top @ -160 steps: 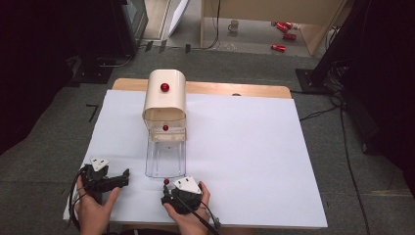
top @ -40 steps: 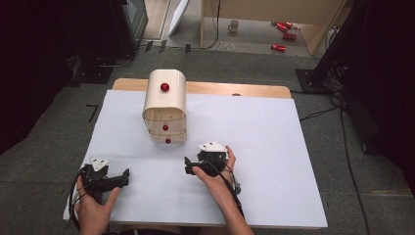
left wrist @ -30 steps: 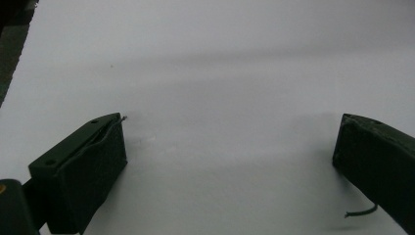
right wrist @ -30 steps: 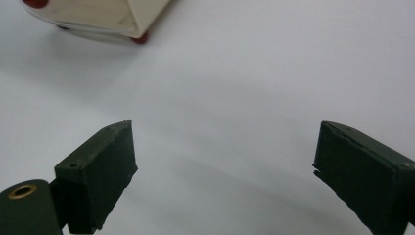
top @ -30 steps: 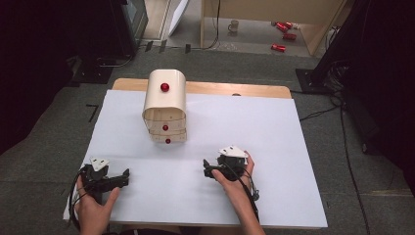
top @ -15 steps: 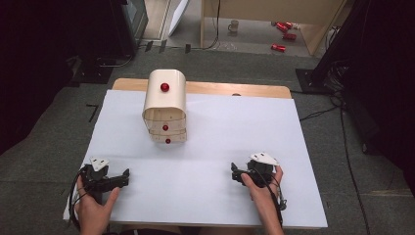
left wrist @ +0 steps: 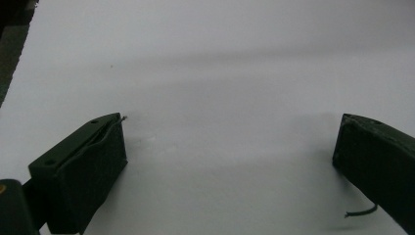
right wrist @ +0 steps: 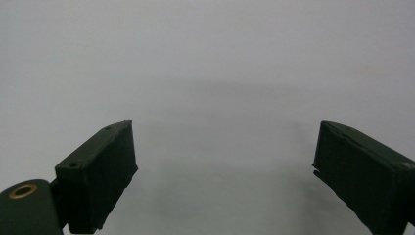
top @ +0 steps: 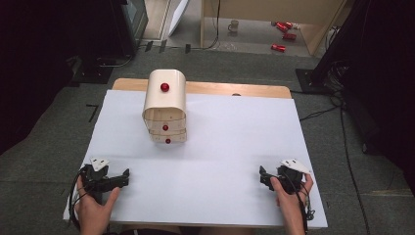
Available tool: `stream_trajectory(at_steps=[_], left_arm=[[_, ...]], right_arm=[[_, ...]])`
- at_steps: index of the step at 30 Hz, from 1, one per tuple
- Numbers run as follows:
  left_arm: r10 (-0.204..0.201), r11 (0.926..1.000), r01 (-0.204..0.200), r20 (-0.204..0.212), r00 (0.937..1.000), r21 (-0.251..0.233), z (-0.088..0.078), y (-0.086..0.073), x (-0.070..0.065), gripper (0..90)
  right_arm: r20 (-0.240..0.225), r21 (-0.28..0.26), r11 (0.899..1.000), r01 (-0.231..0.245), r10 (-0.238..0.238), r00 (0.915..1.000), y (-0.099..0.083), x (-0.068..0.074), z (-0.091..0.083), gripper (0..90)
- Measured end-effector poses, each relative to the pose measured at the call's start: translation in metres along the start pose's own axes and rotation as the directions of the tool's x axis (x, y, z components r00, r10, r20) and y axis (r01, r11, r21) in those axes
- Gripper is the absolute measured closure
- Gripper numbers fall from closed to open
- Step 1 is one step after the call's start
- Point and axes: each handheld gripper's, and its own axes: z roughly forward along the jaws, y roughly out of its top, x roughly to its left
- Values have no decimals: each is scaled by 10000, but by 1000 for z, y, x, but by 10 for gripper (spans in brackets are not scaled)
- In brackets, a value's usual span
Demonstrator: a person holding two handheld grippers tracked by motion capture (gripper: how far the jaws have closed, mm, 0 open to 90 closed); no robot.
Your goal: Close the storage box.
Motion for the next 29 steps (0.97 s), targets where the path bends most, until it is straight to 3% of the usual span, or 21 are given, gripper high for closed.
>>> stream_trajectory(at_steps=[4,9,13,19,29], left_arm=[[-1,10000,1,-1,10000,1,0,0,0,0],[-2,10000,2,0,10000,0,0,0,0,0],[-14,10000,14,-2,10000,-10,0,0,0,0],[-12,10000,12,-3,10000,-9,0,0,0,0],[-8,10000,8,15,10000,8,0,0,0,0]], right_arm=[[257,87,9996,-260,258,9993,-6,-18,-6,85],[501,363,9990,-263,245,9984,-15,-36,-12,93],[334,325,9994,-154,143,9993,-20,-42,-16,102],[621,440,9982,409,-436,9971,-23,-38,-14,89],[625,418,9984,379,-404,9972,-23,-38,-14,88]])
